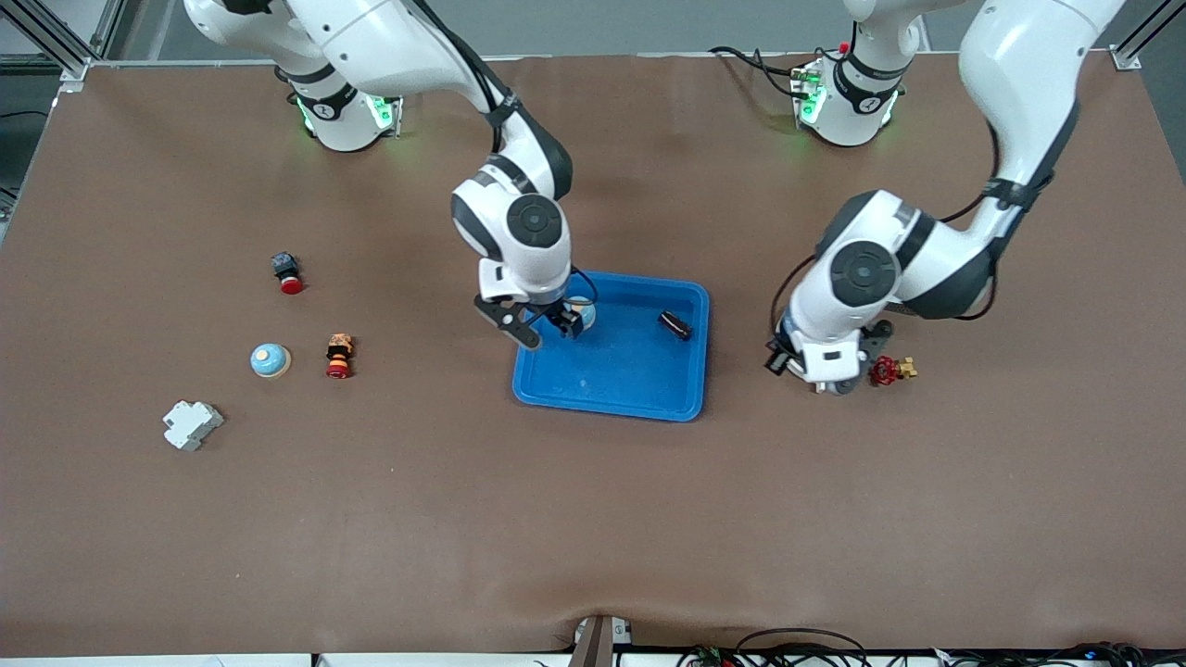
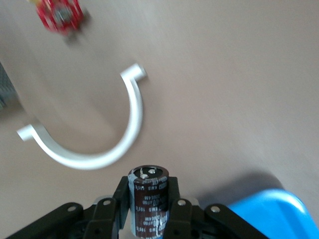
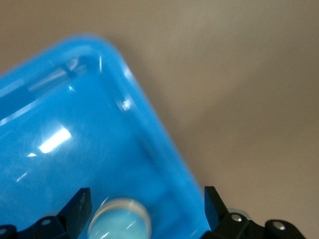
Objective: Place electrolytic capacitor and blue bell in tray
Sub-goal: 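Release the bell and withdraw the right gripper while the left gripper lifts capacitor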
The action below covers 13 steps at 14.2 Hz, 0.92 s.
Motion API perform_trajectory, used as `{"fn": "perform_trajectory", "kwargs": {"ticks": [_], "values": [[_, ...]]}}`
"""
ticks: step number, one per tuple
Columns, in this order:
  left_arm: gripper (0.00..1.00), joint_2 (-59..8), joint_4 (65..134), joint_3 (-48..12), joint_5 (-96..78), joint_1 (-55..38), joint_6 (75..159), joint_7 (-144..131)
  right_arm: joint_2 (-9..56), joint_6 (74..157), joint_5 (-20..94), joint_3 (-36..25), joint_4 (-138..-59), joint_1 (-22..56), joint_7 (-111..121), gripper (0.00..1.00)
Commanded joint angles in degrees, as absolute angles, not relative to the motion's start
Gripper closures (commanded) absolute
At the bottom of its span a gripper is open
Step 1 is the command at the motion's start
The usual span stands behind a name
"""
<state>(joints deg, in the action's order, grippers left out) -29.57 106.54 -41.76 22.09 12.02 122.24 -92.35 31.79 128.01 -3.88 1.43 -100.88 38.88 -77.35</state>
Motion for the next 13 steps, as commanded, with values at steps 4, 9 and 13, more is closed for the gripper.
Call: {"fn": "perform_trajectory", "kwargs": {"ticks": [4,9,13], "values": [[1.00,-40.42,95.46,-40.87,22.32,0.55,121.73,-107.12,22.43,122.25,-5.36,2.20,-105.11,23.06,-48.75,0.00],[1.00,-42.98,94.31,-32.72,22.24,-7.98,128.66,-111.97,16.88,133.38,-8.16,2.20,-115.81,11.53,-31.31,0.00],[1.00,-43.68,94.13,-29.36,22.06,-10.72,130.51,-112.58,17.22,142.63,-8.26,2.37,-121.63,2.58,-19.54,0.00]]}}
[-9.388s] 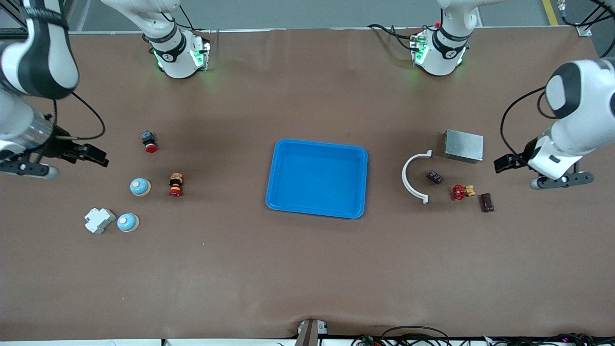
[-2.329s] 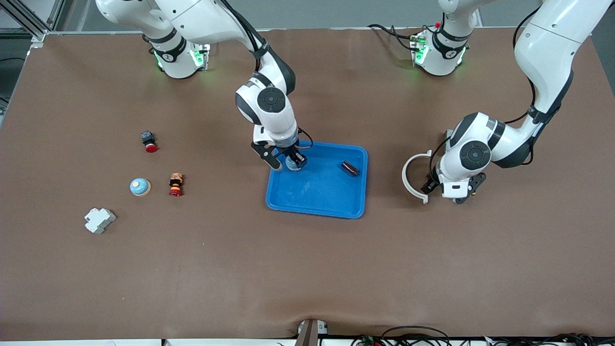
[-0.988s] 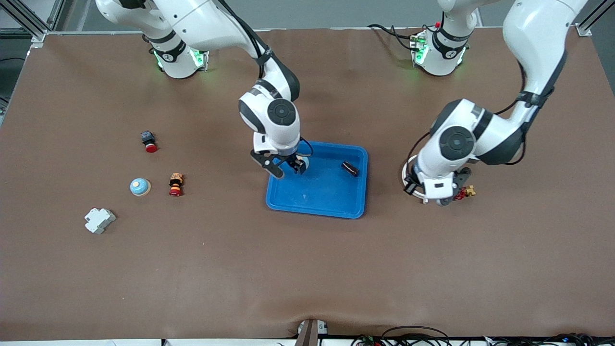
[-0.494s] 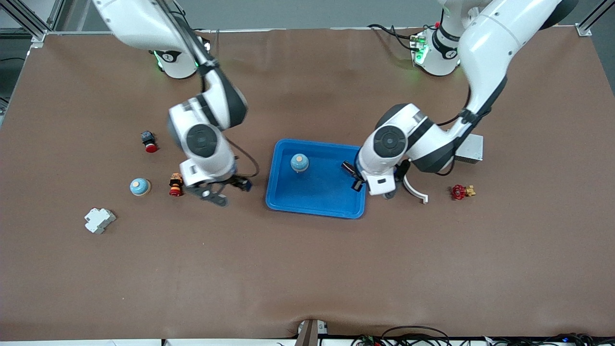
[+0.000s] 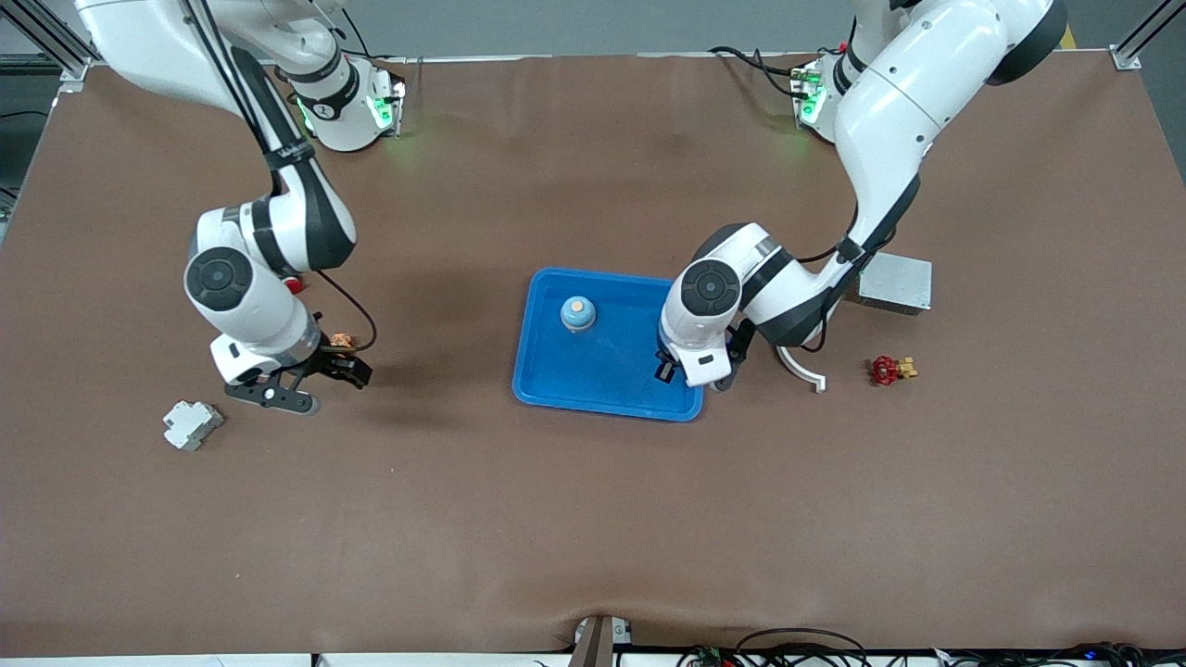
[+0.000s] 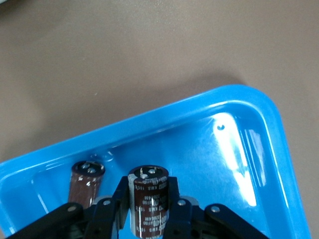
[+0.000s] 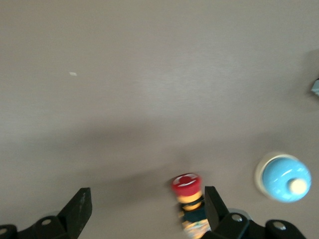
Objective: Place electrolytic capacitor and blue bell in tray
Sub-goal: 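Release the bell and withdraw the right gripper while the left gripper lifts capacitor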
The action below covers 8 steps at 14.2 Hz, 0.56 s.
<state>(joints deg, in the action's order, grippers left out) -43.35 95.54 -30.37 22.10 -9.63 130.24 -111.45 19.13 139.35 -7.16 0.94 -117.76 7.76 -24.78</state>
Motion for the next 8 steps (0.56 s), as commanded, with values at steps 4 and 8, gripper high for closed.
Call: {"fn": "perform_trajectory", "kwargs": {"ticks": [4,8], "values": [[0.91,-45.79,91.24,-29.18,22.06,-10.72,130.60,-112.76,18.02,146.16,-8.09,2.37,-123.66,-4.82,-9.25,0.00],[0.73,-47.46,90.36,-29.00,22.06,-10.64,132.63,-112.68,18.46,146.25,-7.82,2.55,-124.27,-9.31,-3.96,0.00]]}}
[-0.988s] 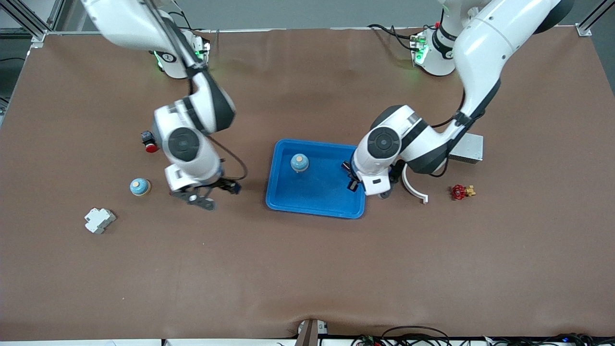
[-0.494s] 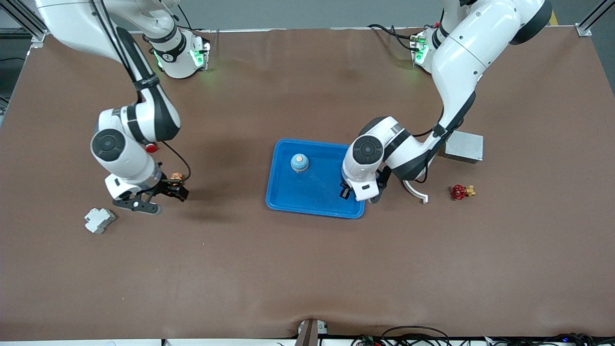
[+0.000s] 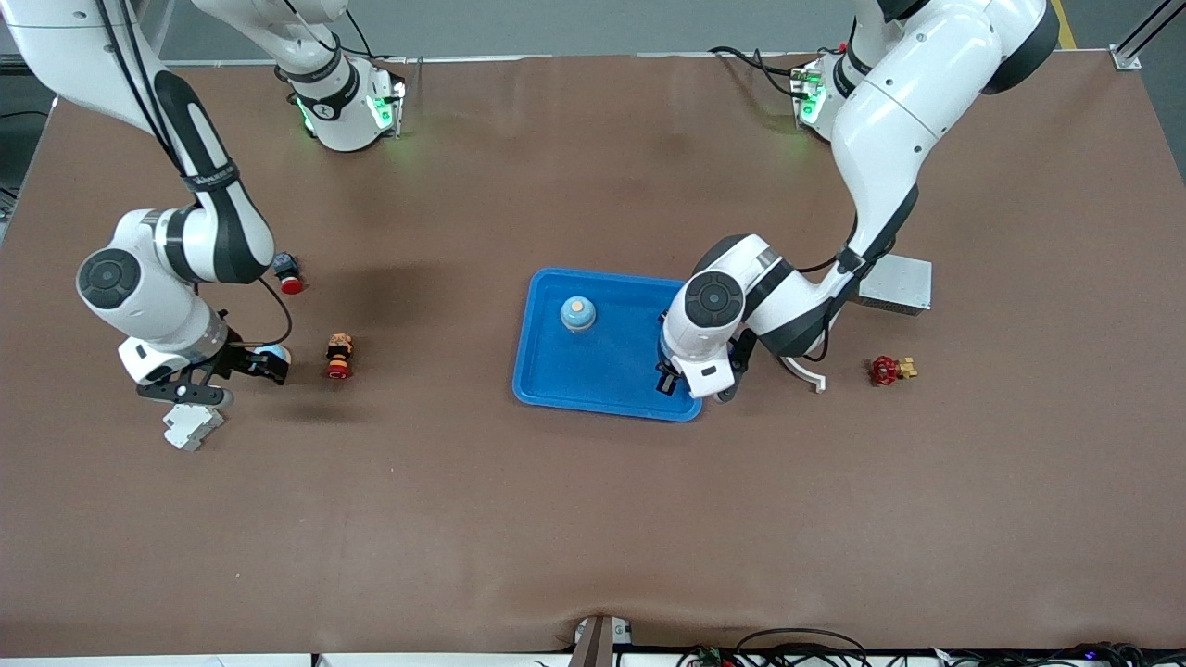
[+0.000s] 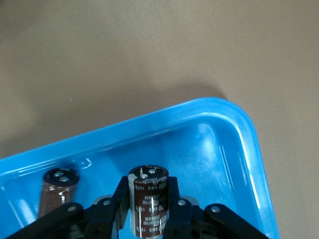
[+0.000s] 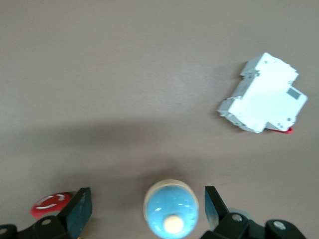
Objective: Place electrolytic capacitor and blue bell in tray
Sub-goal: 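Place the capacitor in the tray while the right gripper grasps the other bell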
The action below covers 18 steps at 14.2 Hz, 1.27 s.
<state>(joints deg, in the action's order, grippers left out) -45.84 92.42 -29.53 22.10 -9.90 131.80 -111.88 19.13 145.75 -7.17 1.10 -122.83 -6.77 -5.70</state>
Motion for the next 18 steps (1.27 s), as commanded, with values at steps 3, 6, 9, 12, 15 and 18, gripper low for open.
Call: {"fn": "perform_trajectory", "kwargs": {"ticks": [3,6,9,12,15,18], "values": [[0.00,-47.73,89.56,-28.92,22.41,-10.64,132.54,-111.54,18.37,148.44,-7.73,2.72,-126.90,-10.81,-3.43,0.00],[0.00,-45.80,87.64,-28.92,22.59,-9.58,131.84,-110.22,18.46,152.83,-7.65,2.73,-129.45,-11.60,-3.08,0.00],[0.00,-43.07,85.00,-29.09,22.59,-8.44,128.25,-108.29,18.63,153.98,-5.28,2.81,-130.95,-11.87,-3.08,0.00],[0.00,-42.01,79.56,-29.27,21.89,-7.91,119.48,-98.49,19.68,155.12,-4.40,2.81,-131.13,-11.69,-3.08,0.00],[0.00,-38.61,77.08,-30.06,22.06,-4.67,113.56,-82.85,20.39,155.65,-4.31,2.90,-131.13,-11.69,-3.08,0.00],[0.00,-33.15,77.43,-30.14,21.80,0.16,108.84,-65.18,20.91,156.44,-4.31,2.90,-131.13,-11.60,-3.08,0.00]]}}
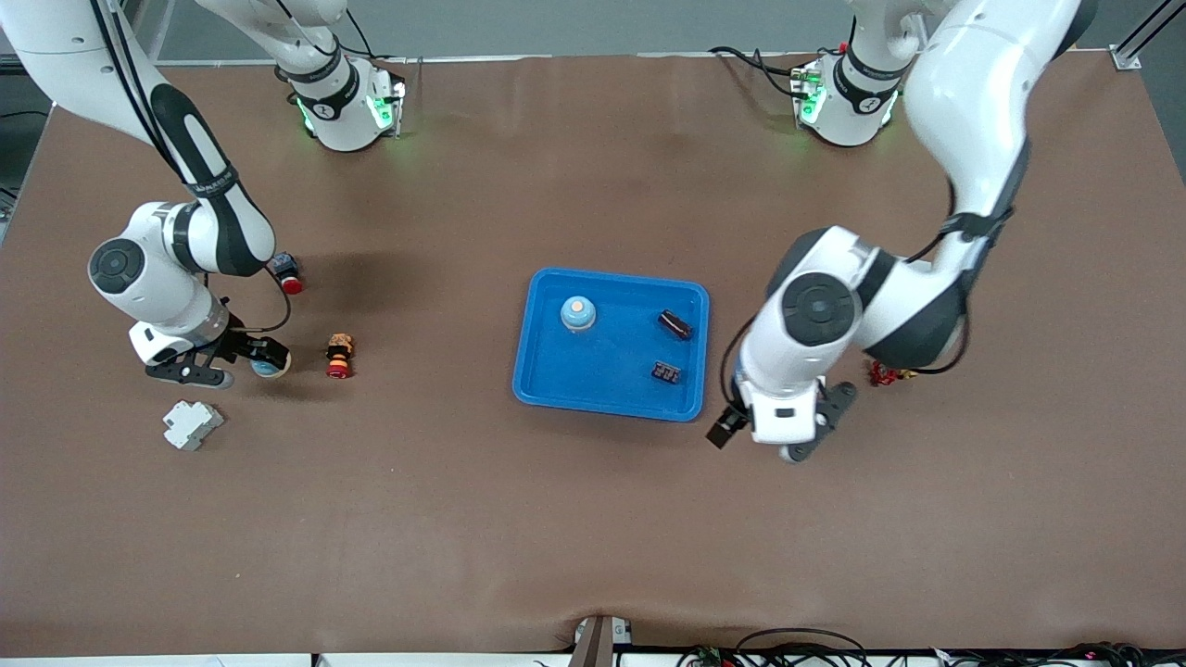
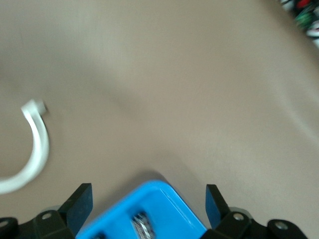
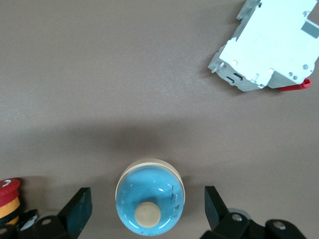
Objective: Place electrolytic capacitor and blue bell in tray
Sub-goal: 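Place the capacitor in the tray while the right gripper grasps the other bell, then return the left gripper to rest while the right gripper lifts the bell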
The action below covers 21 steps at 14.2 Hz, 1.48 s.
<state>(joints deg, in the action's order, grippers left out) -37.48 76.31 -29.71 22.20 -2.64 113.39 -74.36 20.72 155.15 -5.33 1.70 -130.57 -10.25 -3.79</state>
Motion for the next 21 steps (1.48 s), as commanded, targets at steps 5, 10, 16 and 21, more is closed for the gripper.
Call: {"fn": "perform_trajectory", "kwargs": {"ticks": [5,10,16,21], "values": [[0.00,-25.24,77.43,-30.50,21.80,7.29,100.92,-41.70,21.62,156.97,-4.22,2.90,-131.13,-11.60,-3.16,0.00],[0.00,-18.21,77.52,-30.59,18.22,13.34,95.37,-25.70,21.71,156.89,-4.22,2.90,-131.22,-11.51,-3.25,0.54],[0.00,-6.44,83.39,-13.76,7.83,3.11,90.97,-13.99,21.62,156.19,-4.22,2.90,-131.05,-11.25,-4.04,1.00],[0.00,1.75,89.91,-6.09,5.54,-1.92,87.29,-6.94,17.68,140.33,-4.04,6.05,-125.09,-9.67,-9.65,1.00]]}}
